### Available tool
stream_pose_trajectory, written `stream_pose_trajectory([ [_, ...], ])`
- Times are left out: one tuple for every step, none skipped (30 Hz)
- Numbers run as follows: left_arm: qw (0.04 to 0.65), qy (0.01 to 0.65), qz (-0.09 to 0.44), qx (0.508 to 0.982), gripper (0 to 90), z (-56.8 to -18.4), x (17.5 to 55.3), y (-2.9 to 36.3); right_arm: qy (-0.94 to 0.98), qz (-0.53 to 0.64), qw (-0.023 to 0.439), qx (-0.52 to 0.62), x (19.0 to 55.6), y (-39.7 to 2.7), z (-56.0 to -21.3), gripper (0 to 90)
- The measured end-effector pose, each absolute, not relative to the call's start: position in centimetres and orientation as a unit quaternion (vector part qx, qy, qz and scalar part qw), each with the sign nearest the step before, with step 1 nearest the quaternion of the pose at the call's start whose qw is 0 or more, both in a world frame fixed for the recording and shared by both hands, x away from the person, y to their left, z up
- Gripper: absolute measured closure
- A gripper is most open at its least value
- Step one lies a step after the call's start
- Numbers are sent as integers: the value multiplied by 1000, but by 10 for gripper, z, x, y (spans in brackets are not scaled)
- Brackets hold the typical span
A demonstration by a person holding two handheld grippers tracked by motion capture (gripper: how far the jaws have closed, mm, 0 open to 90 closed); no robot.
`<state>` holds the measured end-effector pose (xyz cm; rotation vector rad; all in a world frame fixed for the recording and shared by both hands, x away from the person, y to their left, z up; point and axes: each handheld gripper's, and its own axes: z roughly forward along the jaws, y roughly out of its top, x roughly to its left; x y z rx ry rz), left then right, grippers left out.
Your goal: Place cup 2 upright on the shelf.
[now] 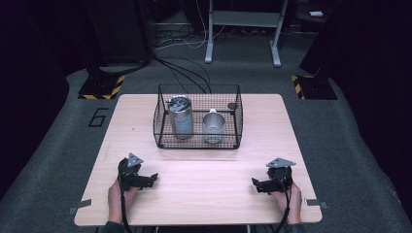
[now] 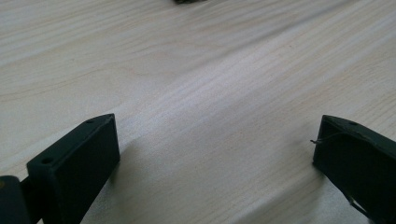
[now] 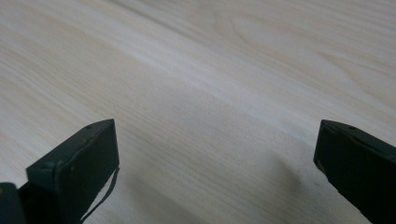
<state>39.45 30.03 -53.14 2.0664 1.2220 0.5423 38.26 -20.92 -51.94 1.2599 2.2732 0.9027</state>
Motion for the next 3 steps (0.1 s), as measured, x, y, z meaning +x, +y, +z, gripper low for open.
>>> stream_pose_trajectory([
  [334,469,207,791,2,-531,395,300,809,319,193,454,382,-209,-522,0],
  [334,469,208,791,2,-531,395,300,810,319,195,452,382,-209,-527,0],
  [334,470,207,790,3,-532,395,300,806,336,188,449,382,-212,-530,0],
])
